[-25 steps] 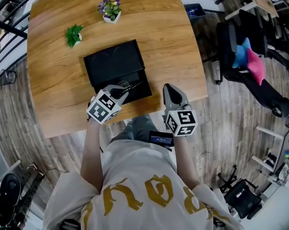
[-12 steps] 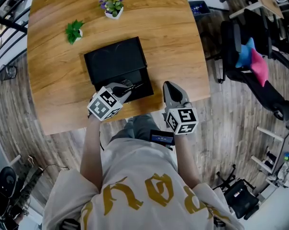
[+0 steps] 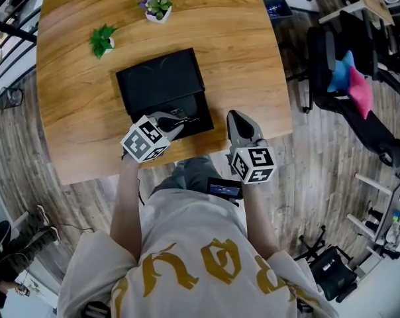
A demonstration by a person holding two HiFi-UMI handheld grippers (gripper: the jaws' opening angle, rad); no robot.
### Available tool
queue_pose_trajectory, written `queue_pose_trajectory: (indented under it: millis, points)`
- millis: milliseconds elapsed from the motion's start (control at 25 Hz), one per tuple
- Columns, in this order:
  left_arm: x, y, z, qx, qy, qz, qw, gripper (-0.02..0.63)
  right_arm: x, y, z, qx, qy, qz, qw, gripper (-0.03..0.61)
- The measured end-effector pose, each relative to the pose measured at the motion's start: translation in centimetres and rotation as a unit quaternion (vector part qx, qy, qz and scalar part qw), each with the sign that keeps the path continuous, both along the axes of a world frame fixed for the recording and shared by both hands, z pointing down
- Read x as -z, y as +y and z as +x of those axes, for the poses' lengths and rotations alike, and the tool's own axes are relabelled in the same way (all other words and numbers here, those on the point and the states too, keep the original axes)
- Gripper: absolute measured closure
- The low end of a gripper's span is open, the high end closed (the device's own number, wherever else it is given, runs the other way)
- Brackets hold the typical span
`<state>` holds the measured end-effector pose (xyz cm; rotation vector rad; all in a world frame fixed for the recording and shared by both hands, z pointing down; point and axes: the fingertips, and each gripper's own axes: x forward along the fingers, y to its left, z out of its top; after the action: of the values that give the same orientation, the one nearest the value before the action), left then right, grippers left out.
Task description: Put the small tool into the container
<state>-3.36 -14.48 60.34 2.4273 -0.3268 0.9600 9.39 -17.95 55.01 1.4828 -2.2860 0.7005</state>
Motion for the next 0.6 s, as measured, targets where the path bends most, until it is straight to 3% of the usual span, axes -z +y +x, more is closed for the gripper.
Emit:
queue_pose_trajectory:
  millis: [360,600]
  points:
    - [-1.2,-1.7,-0.8,0.04,-0.055,0.029,0.9973,0.552,0.1,0.4,0.1,-0.004,0.001,-0.005,1.0,0.554]
    - [-1.5,-1.4,-0.5,0.028,-0.046,0.013,0.9984,0.548,0.4,0.3,0.3,-0.007,0.005,0.0,1.0,0.554]
